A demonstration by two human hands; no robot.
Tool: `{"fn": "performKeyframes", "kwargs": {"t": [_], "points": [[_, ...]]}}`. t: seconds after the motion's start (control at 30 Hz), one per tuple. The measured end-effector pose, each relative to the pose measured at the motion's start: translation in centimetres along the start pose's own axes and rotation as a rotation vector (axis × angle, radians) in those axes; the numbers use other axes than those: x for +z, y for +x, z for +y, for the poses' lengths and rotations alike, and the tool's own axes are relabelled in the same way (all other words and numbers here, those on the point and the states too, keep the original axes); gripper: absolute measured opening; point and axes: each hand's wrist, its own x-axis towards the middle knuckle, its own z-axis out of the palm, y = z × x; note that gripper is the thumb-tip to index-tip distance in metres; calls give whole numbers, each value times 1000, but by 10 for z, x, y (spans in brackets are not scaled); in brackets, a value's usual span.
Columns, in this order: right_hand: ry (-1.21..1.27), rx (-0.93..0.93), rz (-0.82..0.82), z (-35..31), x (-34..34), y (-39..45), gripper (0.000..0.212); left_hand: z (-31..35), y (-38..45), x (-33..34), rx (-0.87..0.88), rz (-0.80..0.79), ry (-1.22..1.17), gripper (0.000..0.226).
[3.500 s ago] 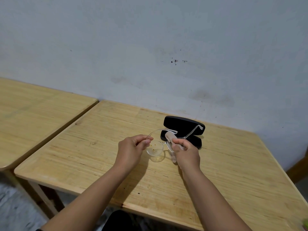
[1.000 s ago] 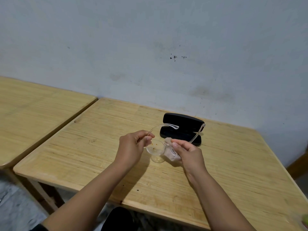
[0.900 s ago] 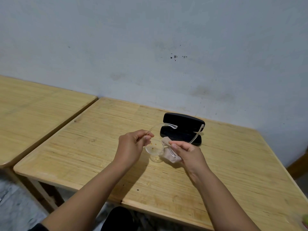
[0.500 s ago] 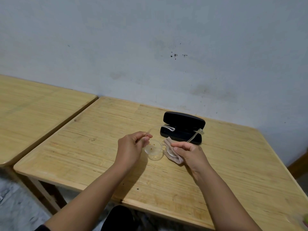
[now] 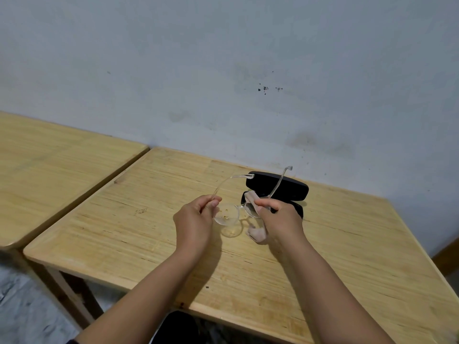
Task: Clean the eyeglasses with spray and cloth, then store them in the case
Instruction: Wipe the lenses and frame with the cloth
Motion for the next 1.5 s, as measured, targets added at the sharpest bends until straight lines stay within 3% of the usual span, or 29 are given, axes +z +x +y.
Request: {"fn": "performKeyframes", "kwargs": {"t": [0.2, 0.33, 0.5, 0.67, 1.07, 1.27, 1.4, 1.5], "points": [[16, 101, -78, -1, 5, -3, 24, -4, -1, -1, -37, 5, -16, 17], [205, 216, -78, -2, 10, -10, 23, -9, -2, -3, -47, -19, -2, 17], [387, 224, -80, 2, 9, -15, 22, -11, -2, -5, -27, -56, 34, 18], [597, 230, 64, 6, 14, -17, 12, -9, -7, -2, -12, -106, 31, 18], [785, 403, 139, 12, 11, -11, 26, -10, -15, 2, 28, -151, 38, 17], [927, 371, 171, 9, 10, -15, 30, -12, -13, 4, 37, -155, 66, 17], [837, 279, 297, 7, 14, -15, 23, -12, -13, 4, 38, -164, 62, 16], [729, 195, 300, 10, 15, -17, 18, -10, -11, 3, 71, -168, 63, 17]]}}
